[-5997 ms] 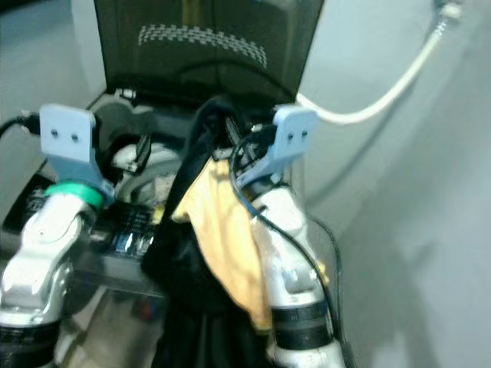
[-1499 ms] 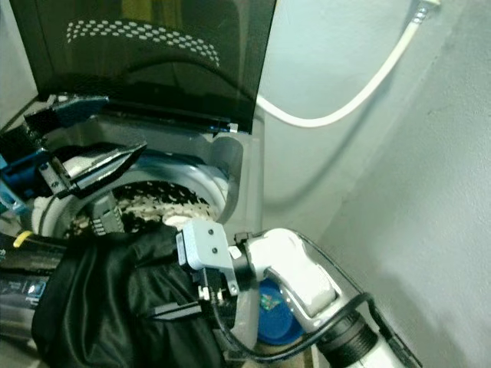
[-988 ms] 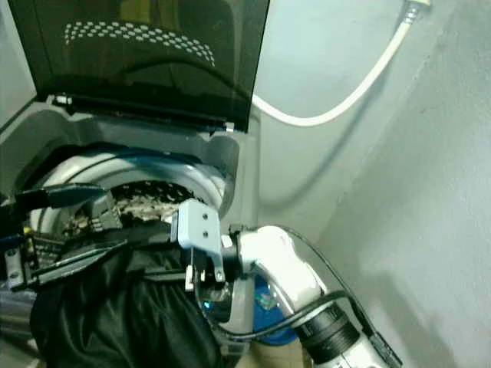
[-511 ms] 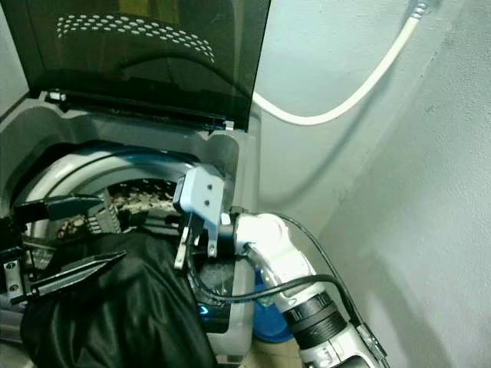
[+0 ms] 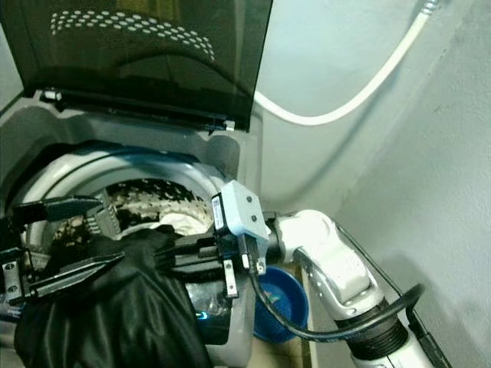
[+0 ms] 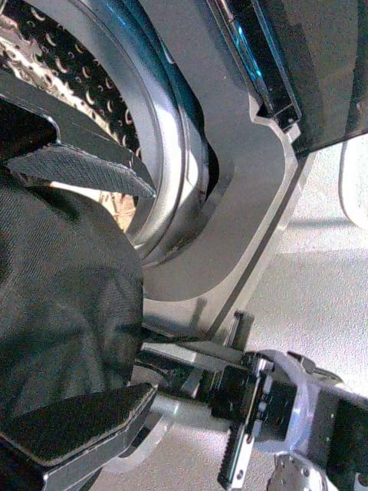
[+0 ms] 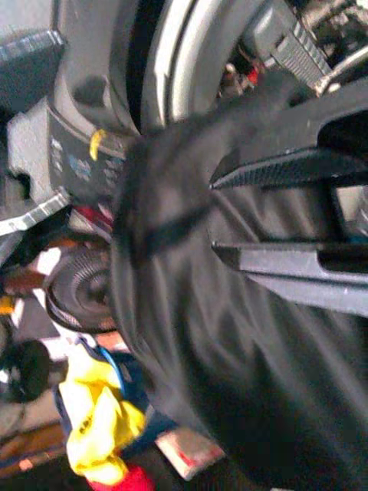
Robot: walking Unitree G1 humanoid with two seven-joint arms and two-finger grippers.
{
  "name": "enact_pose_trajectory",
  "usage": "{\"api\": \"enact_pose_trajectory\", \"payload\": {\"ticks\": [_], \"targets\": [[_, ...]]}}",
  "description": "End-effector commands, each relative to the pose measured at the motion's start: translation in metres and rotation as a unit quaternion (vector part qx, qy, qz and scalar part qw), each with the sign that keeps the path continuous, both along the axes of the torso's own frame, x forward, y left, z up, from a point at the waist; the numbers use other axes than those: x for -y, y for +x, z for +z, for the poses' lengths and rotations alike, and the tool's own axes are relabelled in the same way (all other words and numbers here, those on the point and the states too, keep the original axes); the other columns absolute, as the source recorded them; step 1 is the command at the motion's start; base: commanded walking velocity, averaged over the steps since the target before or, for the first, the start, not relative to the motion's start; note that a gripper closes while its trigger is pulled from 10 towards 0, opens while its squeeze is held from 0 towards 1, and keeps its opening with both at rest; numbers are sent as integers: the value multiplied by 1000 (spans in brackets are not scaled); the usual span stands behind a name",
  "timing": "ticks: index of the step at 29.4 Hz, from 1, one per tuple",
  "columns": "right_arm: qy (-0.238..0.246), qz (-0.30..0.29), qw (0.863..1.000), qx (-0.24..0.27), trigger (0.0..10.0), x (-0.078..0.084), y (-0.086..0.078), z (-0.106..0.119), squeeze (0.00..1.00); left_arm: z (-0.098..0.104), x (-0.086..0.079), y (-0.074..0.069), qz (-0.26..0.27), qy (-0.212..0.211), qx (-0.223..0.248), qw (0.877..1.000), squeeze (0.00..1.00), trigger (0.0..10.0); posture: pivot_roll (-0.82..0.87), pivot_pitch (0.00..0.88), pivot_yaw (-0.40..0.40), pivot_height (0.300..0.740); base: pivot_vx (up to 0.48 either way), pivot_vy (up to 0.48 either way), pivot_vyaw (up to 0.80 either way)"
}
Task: Clothes washing
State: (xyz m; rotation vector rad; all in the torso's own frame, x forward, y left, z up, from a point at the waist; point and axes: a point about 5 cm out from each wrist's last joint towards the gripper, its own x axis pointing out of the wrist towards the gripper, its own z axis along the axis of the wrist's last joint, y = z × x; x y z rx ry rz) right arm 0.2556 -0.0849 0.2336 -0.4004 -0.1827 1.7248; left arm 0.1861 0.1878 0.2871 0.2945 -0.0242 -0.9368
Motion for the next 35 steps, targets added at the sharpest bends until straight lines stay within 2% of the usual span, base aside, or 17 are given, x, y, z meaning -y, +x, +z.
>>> {"api": "enact_pose_trajectory", "payload": {"ticks": [1, 2, 8, 10, 15, 16, 20, 21, 23, 24, 29, 33, 35], "targets": [[-14, 20, 1000, -1, 10000, -2, -6, -4, 1000, 1, 2, 0, -12, 2, -1, 1000, 0, 10000, 232, 66, -14, 740, 0, 0, 0], [-41, 11, 999, 19, 10000, -7, -4, -15, 1000, 1, 4, 1, -18, 0, 1, 1000, 0, 10000, 225, 67, -10, 740, 0, 0, 0], [-92, 0, 994, 54, 10000, -24, -2, -38, 1000, 5, 13, 4, -51, -8, 1, 999, 0, 10000, 225, 71, -9, 740, 0, 0, 0], [-103, 7, 993, 57, 10000, -27, -3, -40, 1000, 2, 15, -7, -93, -5, -29, 995, 0, 10000, 226, 72, -10, 740, 0, 0, 0], [-109, 11, 992, 59, 10000, -26, -4, -41, 1000, -1, 15, -17, -115, 2, -56, 992, 0, 10000, 234, 78, -5, 740, 0, 0, 0], [-111, 12, 992, 61, 10000, -26, -4, -41, 0, -2, 14, -22, -120, 4, -68, 990, 0, 10000, 239, 83, -2, 740, 0, 0, 0], [-107, 0, 992, 73, 9843, -29, -1, -43, 0, -12, 8, -28, -107, 11, -95, 990, 0, 10000, 248, 89, -13, 740, 0, 0, 0], [-103, -5, 992, 73, 3529, -30, 0, -43, 0, -14, 8, -28, -102, 10, -98, 990, 0, 10000, 248, 89, -13, 740, 0, 0, 0], [-103, -5, 992, 73, 3529, -30, 0, -43, 0, -14, 8, -28, -102, 10, -98, 990, 0, 10000, 248, 89, -13, 740, 0, 0, 0], [-96, -19, 992, 76, 0, -33, 4, -43, 0, -16, 9, -28, -100, 8, -100, 990, 0, 10000, 249, 89, -20, 740, 0, 0, 0], [-49, -90, 990, 93, 0, -41, 20, -35, 0, -23, 11, -27, -89, 0, -104, 991, 0, 10000, 249, 85, -24, 740, 0, 0, 0], [-19, -115, 988, 105, 0, -44, 26, -25, 0, -25, 12, -26, -86, -3, -106, 991, 0, 10000, 244, 80, -24, 740, 0, 0, 0], [-19, -115, 988, 105, 0, -44, 26, -25, 0, -25, 12, -26, -86, -3, -106, 991, 0, 10000, 244, 80, -24, 740, 0, 0, 0]]}}
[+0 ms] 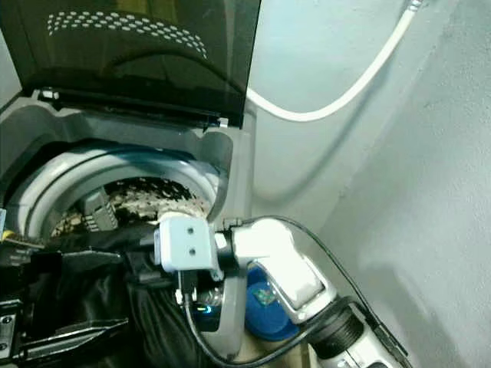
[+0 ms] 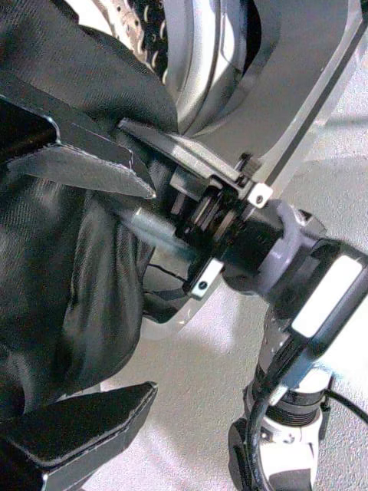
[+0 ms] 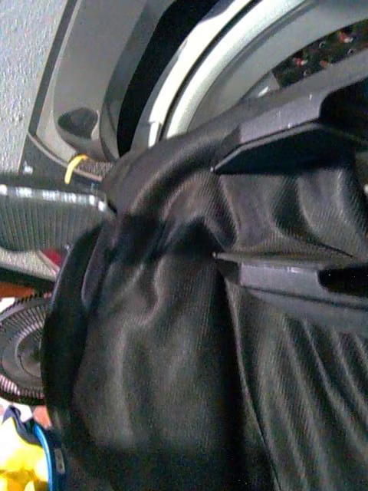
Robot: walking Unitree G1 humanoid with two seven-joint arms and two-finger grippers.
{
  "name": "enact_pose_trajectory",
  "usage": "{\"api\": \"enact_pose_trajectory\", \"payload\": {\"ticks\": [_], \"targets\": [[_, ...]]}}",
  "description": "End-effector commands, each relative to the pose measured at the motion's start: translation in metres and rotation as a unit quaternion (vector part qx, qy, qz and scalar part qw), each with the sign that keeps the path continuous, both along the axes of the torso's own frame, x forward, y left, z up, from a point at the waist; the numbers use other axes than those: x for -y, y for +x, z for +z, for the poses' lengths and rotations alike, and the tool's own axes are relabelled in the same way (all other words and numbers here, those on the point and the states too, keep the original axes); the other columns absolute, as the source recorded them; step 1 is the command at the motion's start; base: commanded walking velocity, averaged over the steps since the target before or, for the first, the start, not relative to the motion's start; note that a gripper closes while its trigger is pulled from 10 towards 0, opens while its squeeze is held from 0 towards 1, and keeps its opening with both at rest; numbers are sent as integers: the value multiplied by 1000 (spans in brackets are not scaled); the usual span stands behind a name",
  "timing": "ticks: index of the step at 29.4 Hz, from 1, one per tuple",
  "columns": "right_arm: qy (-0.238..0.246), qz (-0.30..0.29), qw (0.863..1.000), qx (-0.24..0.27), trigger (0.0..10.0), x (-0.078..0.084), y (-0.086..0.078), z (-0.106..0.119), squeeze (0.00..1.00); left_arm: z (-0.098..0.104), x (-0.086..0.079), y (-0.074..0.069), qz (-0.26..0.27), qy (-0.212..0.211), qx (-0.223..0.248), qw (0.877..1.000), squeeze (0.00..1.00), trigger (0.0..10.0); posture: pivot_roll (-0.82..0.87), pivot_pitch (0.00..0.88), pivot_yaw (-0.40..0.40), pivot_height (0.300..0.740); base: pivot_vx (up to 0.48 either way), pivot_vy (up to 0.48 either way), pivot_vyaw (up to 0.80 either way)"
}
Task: Clothes washing
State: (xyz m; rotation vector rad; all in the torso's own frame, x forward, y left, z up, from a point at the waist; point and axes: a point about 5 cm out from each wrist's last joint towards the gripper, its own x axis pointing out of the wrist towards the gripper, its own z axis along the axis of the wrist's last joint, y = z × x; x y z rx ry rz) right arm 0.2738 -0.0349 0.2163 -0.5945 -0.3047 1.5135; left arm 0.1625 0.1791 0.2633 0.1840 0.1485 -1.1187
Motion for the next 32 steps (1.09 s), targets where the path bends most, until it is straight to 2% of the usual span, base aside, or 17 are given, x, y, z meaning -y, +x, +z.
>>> {"api": "enact_pose_trajectory", "payload": {"ticks": [1, 5, 9, 10, 13, 14, 15, 17, 18, 19, 20, 21, 22, 25, 30, 31, 32], "targets": [[-15, -34, 999, -10, 0, 6, 8, -8, 0, -2, 3, -3, -8, 1, 1, 1000, 0, 10000, 244, 80, -24, 740, 0, 0, 0], [29, -49, 998, 5, 0, 5, 12, 7, 0, -2, 3, -3, -6, -2, -5, 1000, 0, 10000, 239, 74, -26, 740, 0, 0, 0], [44, -54, 998, 8, 0, 3, 13, 10, 0, -2, 2, -4, -6, -2, -7, 1000, 0, 10000, 239, 74, -26, 740, 0, 0, 0], [70, -84, 994, 18, 0, -1, 20, 17, 0, -3, 2, -4, -5, -3, -7, 1000, 0, 10000, 239, 72, -26, 740, 0, 0, 0], [97, -104, 989, 29, 0, -3, 25, 24, 0, -4, 2, -4, -5, -5, -9, 1000, 0, 10000, 243, 69, -27, 740, 0, 0, 0], [118, -126, 984, 40, 10000, -3, 32, 31, 0, -5, 2, -5, -3, -6, -12, 1000, 0, 10000, 243, 69, -27, 740, 0, 0, 0], [118, -126, 984, 40, 10000, -3, 32, 31, 0, -5, 2, -5, -3, -6, -12, 1000, 0, 10000, 243, 69, -27, 740, 0, 0, 0], [149, -169, 973, 45, 10000, 3, 44, 41, 0, -8, 0, -6, 4, -7, -20, 1000, 0, 10000, 243, 69, -27, 740, 0, 0, 0], [149, -169, 973, 45, 10000, 3, 44, 41, 0, -8, 0, -6, 4, -7, -20, 1000, 0, 10000, 243, 69, -27, 740, 0, 0, 0], [171, -197, 964, 44, 10000, 7, 52, 46, 0, -12, -2, -5, 14, -5, -27, 1000, 0, 10000, 243, 69, -27, 740, 0, 0, 0], [171, -197, 964, 44, 10000, 7, 52, 46, 0, -12, -2, -5, 14, -5, -27, 1000, 0, 10000, 243, 69, -27, 740, 0, 0, 0], [200, -224, 953, 37, 10000, 13, 58, 53, 0, -18, -2, -4, 28, 1, -35, 999, 0, 10000, 247, 71, -30, 740, 0, 0, 0], [200, -224, 953, 37, 10000, 13, 58, 53, 0, -18, -2, -4, 28, 1, -35, 999, 0, 10000, 247, 71, -30, 740, 0, 0, 0], [260, -274, 926, 21, 10000, 26, 71, 70, 0, -35, -1, -3, 47, 21, -61, 997, 0, 10000, 241, 76, -30, 740, 0, 0, 0], [266, -289, 919, 23, 10000, 30, 75, 71, 0, -45, -3, -3, 58, 42, -78, 994, 0, 10000, 241, 76, -30, 740, 0, 0, 0], [268, -293, 918, 24, 10000, 31, 75, 71, 0, -52, -6, -1, 70, 63, -82, 992, 0, 10000, 241, 78, -28, 740, 0, 0, 0], [268, -293, 918, 24, 10000, 31, 75, 71, 0, -52, -6, -1, 70, 63, -82, 992, 0, 10000, 241, 78, -28, 740, 0, 0, 0]]}}
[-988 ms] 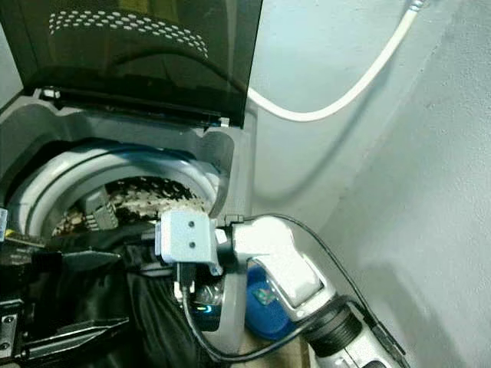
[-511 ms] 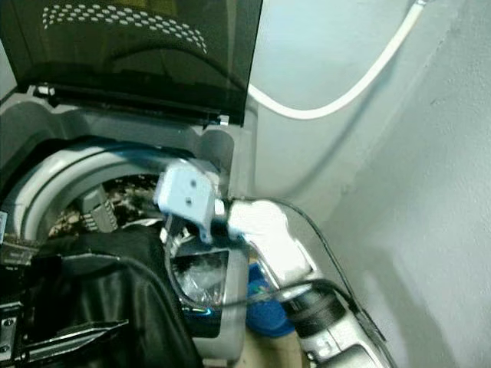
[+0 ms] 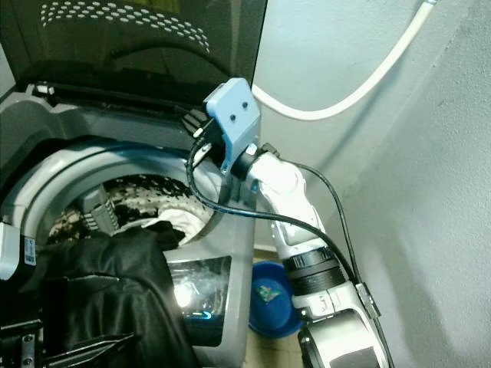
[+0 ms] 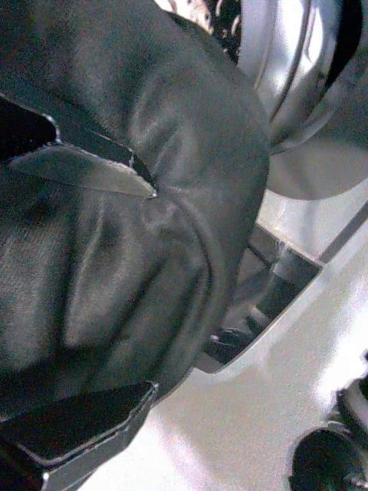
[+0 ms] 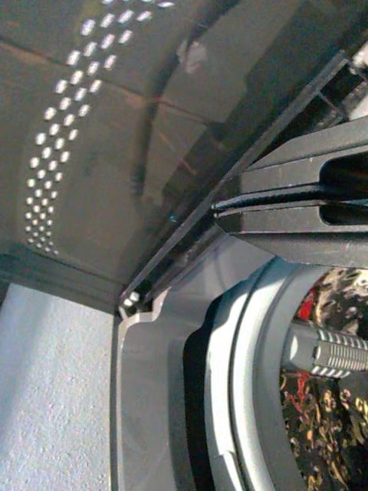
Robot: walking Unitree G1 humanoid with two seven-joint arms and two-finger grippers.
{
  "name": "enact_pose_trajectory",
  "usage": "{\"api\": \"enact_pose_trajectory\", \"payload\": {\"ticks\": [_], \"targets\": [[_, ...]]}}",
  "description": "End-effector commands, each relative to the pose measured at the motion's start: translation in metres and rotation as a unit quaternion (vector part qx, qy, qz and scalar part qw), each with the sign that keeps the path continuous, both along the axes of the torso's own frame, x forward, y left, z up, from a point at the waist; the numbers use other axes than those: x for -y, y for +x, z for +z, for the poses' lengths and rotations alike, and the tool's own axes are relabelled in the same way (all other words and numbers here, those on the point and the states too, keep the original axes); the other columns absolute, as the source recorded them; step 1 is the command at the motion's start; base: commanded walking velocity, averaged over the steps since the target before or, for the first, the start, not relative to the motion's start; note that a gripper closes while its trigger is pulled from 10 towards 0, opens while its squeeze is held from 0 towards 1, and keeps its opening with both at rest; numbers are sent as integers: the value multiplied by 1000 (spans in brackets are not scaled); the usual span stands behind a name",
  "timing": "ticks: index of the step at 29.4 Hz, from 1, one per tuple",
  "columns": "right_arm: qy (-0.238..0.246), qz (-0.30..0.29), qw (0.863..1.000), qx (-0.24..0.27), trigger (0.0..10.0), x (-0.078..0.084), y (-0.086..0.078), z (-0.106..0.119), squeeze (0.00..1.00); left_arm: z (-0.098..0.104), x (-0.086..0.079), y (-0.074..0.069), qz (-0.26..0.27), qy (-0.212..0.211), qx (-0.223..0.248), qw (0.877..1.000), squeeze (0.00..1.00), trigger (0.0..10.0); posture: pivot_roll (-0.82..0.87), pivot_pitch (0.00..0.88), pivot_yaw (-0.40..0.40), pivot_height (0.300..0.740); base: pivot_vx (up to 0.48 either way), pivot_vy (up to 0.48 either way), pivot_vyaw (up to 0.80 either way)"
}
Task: Clothes washing
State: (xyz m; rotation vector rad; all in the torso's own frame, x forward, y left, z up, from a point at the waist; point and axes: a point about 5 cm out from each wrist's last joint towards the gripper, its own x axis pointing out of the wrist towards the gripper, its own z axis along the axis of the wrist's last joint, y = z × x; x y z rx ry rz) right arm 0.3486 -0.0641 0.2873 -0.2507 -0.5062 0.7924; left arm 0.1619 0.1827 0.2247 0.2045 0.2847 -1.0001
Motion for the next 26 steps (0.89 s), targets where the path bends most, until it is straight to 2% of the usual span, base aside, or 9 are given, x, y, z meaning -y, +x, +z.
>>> {"api": "enact_pose_trajectory", "payload": {"ticks": [1, 2, 3, 4, 5, 6, 20, 24, 26], "targets": [[6, -6, 1000, 0, 10000, 1, 2, 0, 0, -19, -5, 2, 22, 34, -42, 998, 0, 10000, 240, 79, -27, 740, 0, 0, 0], [6, -6, 1000, 0, 10000, 1, 2, 0, 0, -19, -5, 2, 22, 34, -42, 998, 0, 10000, 240, 79, -27, 740, 0, 0, 0], [9, -10, 1000, 0, 10000, 1, 3, -1, 0, -25, -7, 4, 30, 51, -42, 997, 0, 7686, 240, 79, -27, 740, 0, 0, 0], [9, -10, 1000, 0, 10000, 1, 3, -1, 0, -25, -7, 4, 30, 51, -42, 997, 0, 7686, 240, 79, -27, 740, 0, 0, 0], [12, -13, 1000, 0, 10000, 1, 4, -1, 0, -29, -8, 7, 38, 66, -40, 996, 0, 4314, 240, 79, -27, 740, 0, 0, 0], [15, -16, 1000, 0, 10000, 1, 4, 0, 0, -32, -9, 9, 40, 77, -35, 996, 0, 78, 240, 79, -27, 740, 0, 0, 0], [50, -41, 998, 7, 10000, 6, 6, 4, 0, -33, -10, 19, 63, 98, 15, 993, 0, 0, 240, 80, -22, 740, 0, 0, 0], [52, -43, 998, 11, 10000, 5, 7, 5, 0, -32, -16, 34, 111, 110, 61, 986, 0, 0, 240, 80, -22, 740, 0, 0, 0], [53, -44, 998, 14, 10000, 5, 7, 5, 0, -28, -28, 53, 189, 132, 107, 967, 0, 0, 240, 80, -24, 740, 0, 0, 0]]}}
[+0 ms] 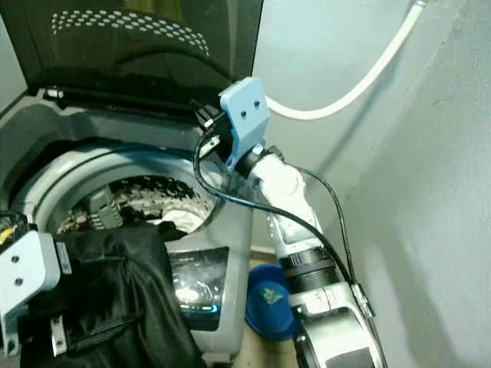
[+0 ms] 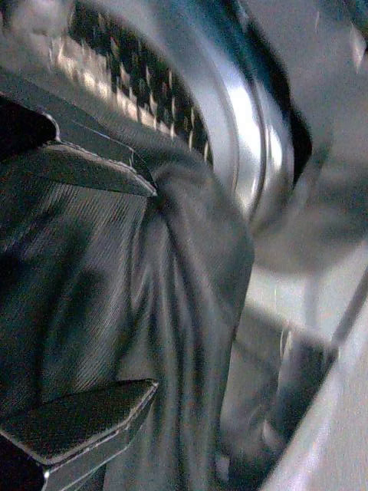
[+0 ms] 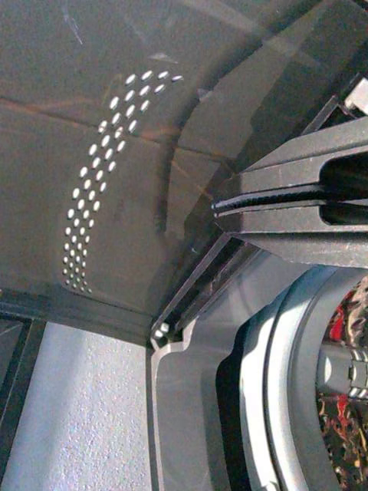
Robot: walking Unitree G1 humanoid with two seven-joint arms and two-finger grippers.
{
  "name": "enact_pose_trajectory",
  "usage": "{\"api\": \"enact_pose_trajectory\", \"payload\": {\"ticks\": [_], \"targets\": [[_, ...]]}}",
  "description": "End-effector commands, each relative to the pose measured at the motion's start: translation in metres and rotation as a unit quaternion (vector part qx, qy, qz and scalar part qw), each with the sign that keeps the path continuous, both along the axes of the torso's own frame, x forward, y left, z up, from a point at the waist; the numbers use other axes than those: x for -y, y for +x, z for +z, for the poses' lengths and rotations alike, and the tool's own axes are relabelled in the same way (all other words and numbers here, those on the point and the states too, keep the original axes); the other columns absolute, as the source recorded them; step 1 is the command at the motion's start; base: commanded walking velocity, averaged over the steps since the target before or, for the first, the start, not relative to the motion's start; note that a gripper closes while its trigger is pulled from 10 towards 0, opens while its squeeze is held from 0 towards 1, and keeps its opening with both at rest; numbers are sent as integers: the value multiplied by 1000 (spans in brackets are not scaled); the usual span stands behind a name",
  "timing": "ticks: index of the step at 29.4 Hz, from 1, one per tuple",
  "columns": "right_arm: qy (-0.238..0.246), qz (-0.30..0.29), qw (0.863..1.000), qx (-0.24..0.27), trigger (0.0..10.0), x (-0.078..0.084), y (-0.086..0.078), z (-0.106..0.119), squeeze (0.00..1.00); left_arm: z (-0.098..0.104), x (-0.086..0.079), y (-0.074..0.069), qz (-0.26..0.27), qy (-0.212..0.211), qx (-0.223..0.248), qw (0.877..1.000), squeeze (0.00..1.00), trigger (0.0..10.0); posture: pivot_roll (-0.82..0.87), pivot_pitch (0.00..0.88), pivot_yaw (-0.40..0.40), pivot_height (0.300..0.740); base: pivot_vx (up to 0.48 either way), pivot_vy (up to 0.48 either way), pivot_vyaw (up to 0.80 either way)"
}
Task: Clothes washing
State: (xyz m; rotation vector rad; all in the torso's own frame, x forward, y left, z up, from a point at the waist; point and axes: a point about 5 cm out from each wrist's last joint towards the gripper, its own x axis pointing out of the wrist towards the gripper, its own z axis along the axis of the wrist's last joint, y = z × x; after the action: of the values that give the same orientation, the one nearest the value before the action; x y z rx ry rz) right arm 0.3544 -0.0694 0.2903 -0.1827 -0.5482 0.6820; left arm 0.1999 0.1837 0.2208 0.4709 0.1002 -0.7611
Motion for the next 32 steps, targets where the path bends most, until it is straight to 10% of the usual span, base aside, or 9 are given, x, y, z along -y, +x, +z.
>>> {"api": "enact_pose_trajectory", "payload": {"ticks": [1, 2, 12, 19, 32], "targets": [[1, -2, 1000, 5, 10000, 0, 1, 2, 0, -25, -27, 15, 114, 31, -39, 992, 0, 0, 240, 80, -24, 740, 0, 0, 0], [2, -3, 1000, 7, 10000, -1, 1, 2, 0, -21, -34, 24, 147, 39, -12, 988, 0, 9686, 240, 80, -24, 740, 0, 0, 0], [7, -12, 1000, 14, 10000, -1, 1, 2, 0, -4, -78, 55, 290, 77, 63, 952, 0, 10000, 240, 76, -23, 740, 0, 0, 0], [15, -15, 1000, 17, 10000, -2, 1, 2, 0, 49, -135, 76, 439, 156, 233, 854, 0, 10000, 238, 76, -23, 740, 0, 0, 0], [19, -16, 998, 64, 10000, -8, -9, 3, 0, 137, -112, 68, 397, 98, 507, 758, 0, 10000, 239, 65, -33, 740, 0, 0, 0]]}}
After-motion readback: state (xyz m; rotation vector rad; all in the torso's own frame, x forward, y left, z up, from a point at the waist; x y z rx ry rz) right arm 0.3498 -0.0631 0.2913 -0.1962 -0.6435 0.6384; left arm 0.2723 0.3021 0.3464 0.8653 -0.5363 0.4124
